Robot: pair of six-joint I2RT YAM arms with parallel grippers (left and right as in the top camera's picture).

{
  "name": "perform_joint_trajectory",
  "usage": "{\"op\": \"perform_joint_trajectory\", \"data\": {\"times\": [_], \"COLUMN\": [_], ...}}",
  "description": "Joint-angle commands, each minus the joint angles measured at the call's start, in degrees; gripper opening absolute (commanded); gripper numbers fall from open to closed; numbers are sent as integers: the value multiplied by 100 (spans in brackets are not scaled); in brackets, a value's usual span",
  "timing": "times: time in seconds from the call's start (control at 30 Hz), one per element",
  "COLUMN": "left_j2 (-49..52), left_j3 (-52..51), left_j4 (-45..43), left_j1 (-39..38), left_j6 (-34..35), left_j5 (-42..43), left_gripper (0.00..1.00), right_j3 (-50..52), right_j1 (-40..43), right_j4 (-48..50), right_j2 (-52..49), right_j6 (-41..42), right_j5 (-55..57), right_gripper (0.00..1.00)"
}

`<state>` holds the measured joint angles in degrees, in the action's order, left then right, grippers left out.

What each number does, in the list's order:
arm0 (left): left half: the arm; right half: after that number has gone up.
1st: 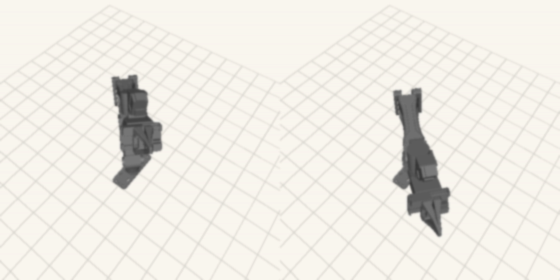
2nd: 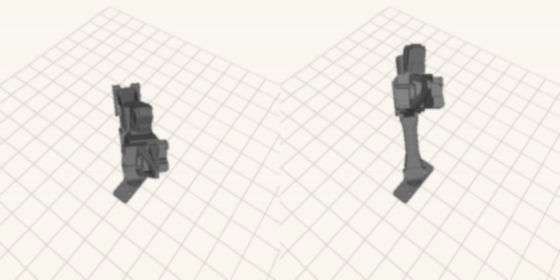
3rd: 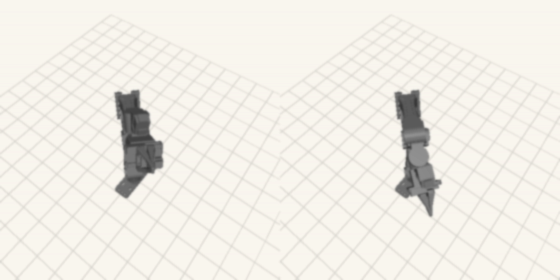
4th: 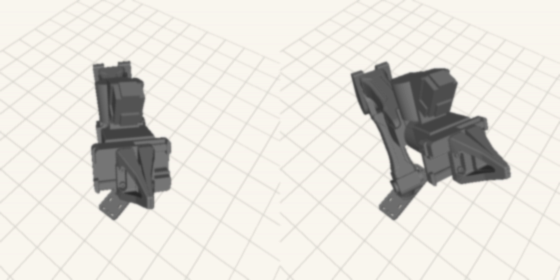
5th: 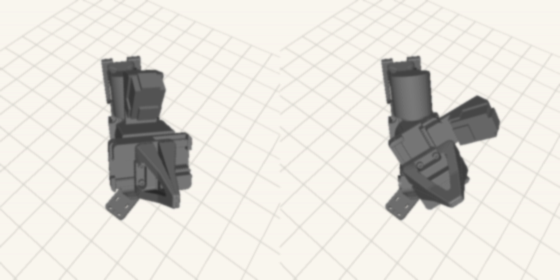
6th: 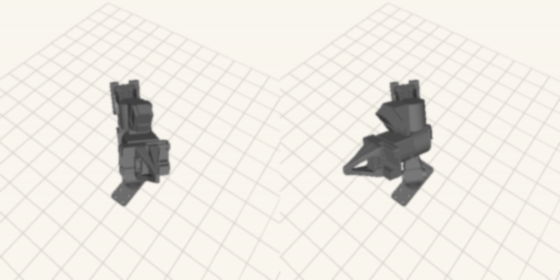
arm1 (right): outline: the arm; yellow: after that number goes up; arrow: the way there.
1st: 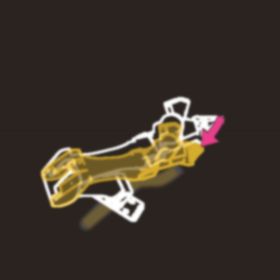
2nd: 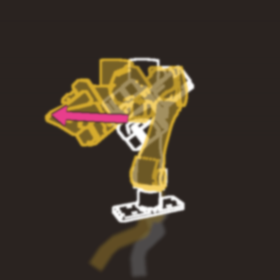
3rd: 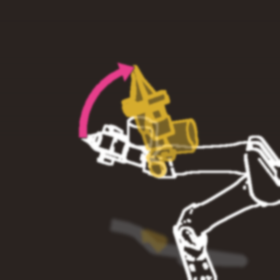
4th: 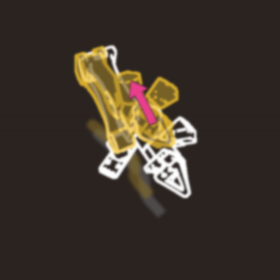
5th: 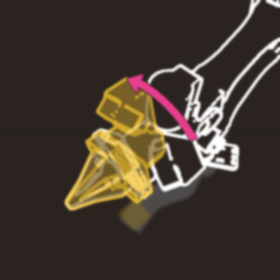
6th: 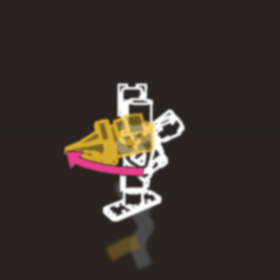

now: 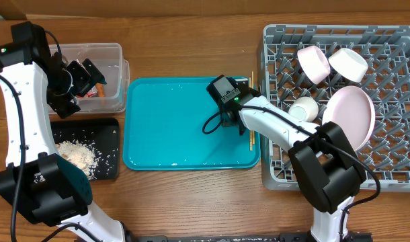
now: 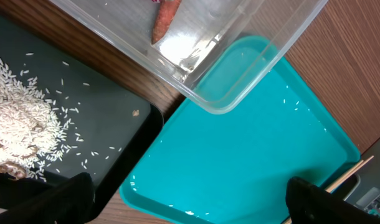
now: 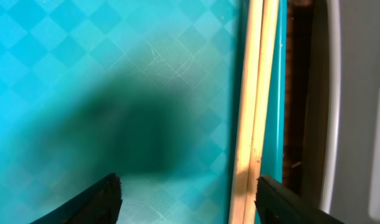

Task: Sort waste into correct bins and load items into the dishwasher
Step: 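Grasp the wooden chopsticks with the right gripper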

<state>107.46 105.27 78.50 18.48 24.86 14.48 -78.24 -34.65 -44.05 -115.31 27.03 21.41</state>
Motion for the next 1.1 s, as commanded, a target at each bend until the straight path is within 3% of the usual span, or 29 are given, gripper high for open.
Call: {"op": "perform_joint_trajectory", "data": {"times": [0.0, 0.7, 1.07], "left_j2": [-136, -136, -136], "left_j3": [107, 107, 107], "left_j4": [13, 13, 13], "left_j1": [-13, -13, -13], "left_j6": [-131, -131, -131], "left_j5": [-9, -7, -9], "left_gripper": [100, 100, 100], "right_j3": [-44, 142, 138], "right_j1": [20, 164, 164], "right_j4": [87, 79, 44], "right_j2": [-57, -68, -66], "right_j6": [170, 472, 407], "right_j5": [-11, -151, -1523], "right_gripper": [74, 74, 76]}}
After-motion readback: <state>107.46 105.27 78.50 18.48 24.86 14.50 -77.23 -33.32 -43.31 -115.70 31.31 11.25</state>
